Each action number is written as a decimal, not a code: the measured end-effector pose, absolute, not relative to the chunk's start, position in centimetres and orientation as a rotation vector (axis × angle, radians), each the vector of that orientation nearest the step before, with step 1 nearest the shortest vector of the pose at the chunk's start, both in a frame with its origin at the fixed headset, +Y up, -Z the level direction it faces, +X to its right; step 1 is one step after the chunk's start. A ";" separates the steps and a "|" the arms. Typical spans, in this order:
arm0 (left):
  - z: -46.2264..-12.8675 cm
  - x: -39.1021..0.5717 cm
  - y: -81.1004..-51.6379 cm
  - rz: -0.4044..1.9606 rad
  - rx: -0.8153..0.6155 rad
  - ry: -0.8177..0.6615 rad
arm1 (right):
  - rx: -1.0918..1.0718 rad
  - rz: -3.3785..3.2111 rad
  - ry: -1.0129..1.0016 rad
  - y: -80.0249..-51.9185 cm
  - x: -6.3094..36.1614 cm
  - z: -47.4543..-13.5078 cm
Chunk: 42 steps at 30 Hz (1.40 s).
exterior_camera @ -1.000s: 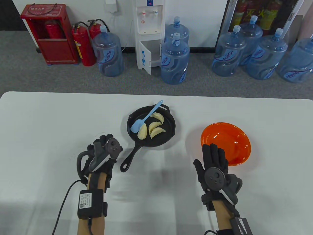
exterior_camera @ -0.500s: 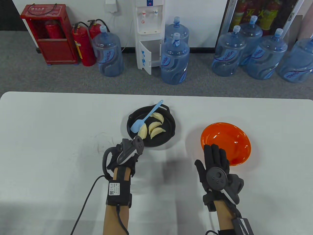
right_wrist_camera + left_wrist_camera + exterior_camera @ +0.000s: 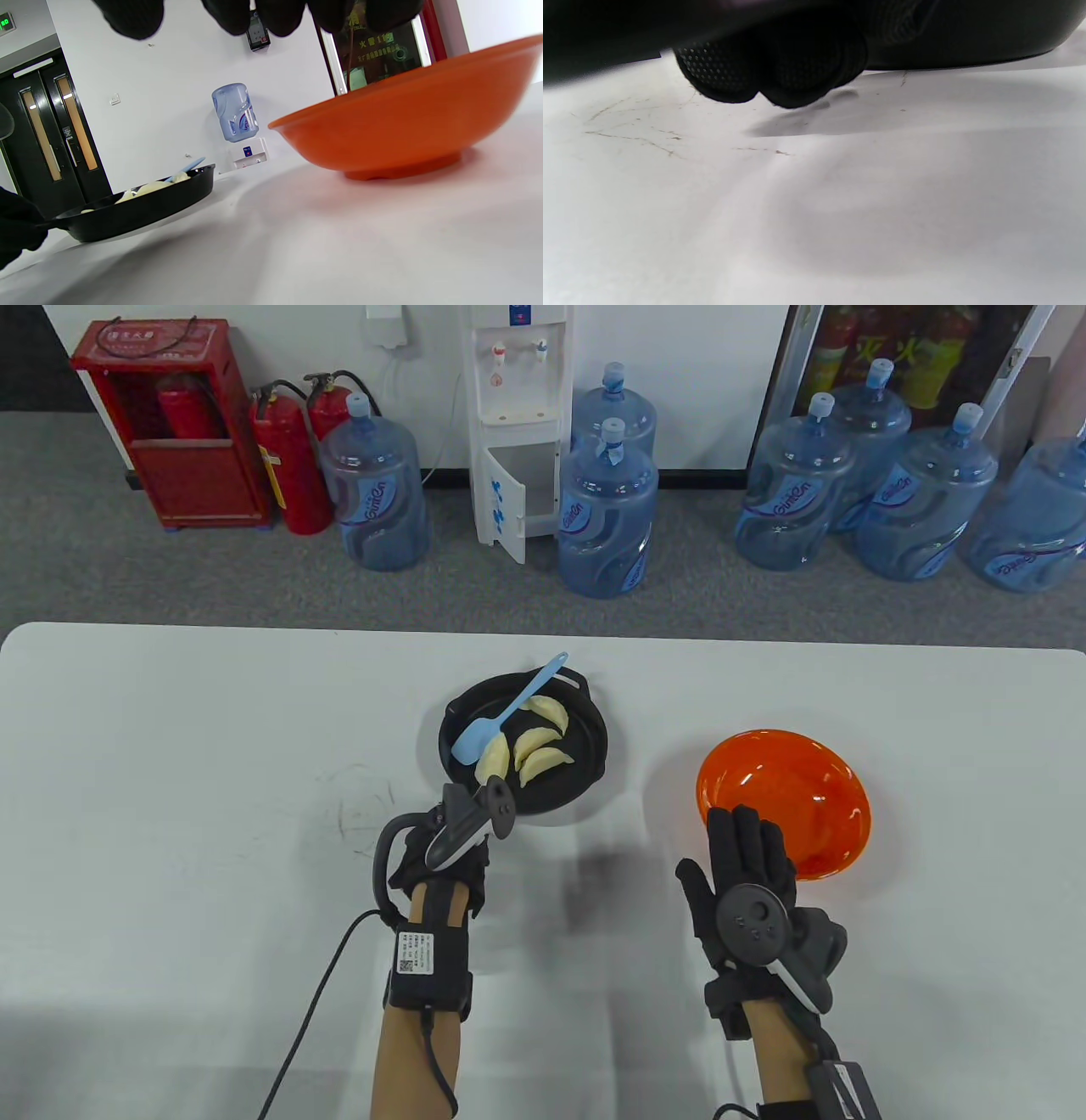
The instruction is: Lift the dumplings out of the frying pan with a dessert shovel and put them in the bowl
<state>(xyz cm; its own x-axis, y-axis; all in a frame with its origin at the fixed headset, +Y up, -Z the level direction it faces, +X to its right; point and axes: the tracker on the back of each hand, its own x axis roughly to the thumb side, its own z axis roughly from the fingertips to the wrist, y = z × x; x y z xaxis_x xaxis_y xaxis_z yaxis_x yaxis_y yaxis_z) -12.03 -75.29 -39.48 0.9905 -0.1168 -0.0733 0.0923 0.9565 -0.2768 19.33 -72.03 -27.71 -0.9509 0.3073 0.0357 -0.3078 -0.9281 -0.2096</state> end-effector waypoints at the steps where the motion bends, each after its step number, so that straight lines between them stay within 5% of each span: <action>1: -39.5 -12.1 -75.3 -0.121 -0.267 0.087 | 0.000 2.815 -0.303 -72.1 19.4 -27.7; 28: -32.7 -22.8 -68.7 -0.257 0.115 -0.152 | -0.133 2.730 -0.336 -71.7 22.0 -27.5; 42: -27.8 -23.6 -69.7 -0.316 0.157 -0.375 | -0.136 2.729 -0.330 -71.7 21.8 -27.6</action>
<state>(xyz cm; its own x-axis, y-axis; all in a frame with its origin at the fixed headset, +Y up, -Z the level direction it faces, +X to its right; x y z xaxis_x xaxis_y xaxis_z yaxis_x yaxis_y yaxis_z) -23.57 -69.66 -27.79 0.8823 -0.3311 0.3345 0.2735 0.9391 0.2082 21.84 -71.75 -27.65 -0.9205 0.3877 -0.0487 -0.3649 -0.8975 -0.2477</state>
